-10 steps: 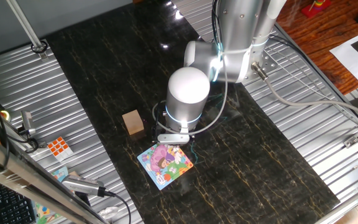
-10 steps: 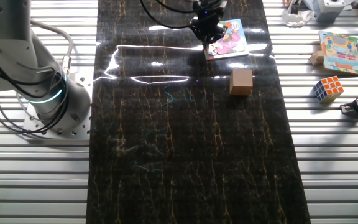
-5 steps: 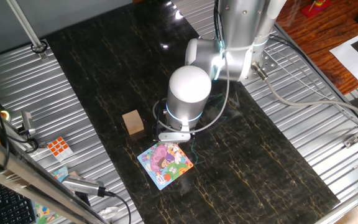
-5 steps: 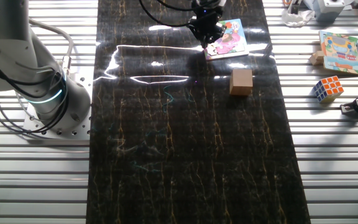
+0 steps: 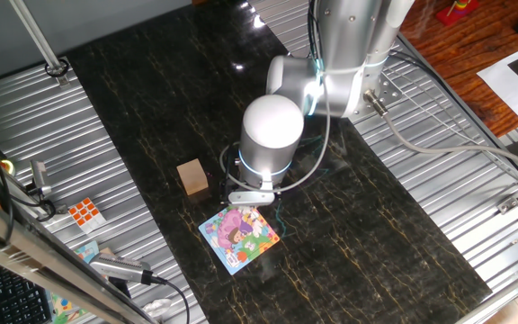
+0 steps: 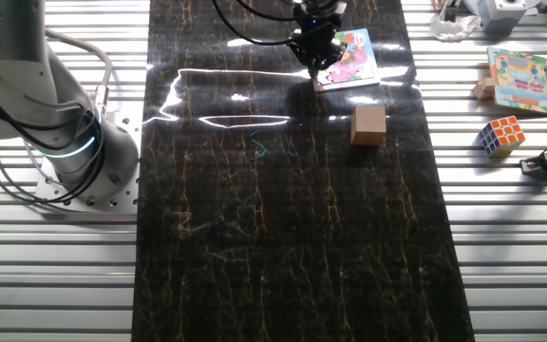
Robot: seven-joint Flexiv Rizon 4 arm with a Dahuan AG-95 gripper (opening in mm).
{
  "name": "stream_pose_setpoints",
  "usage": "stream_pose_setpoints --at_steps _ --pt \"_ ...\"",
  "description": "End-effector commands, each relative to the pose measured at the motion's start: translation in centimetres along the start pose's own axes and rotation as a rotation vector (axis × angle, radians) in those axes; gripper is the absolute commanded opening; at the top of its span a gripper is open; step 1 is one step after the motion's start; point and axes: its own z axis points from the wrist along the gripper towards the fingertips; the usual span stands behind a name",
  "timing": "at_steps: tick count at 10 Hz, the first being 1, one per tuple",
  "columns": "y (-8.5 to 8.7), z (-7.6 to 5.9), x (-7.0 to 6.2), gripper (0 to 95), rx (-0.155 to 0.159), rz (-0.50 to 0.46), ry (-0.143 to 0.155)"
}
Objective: Assemble one piece of a puzzle
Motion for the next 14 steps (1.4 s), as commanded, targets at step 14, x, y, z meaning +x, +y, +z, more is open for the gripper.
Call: stream_pose_setpoints --at_steps 14 --pt "0.18 0.25 0.30 0.0 0.006 0.010 -0.019"
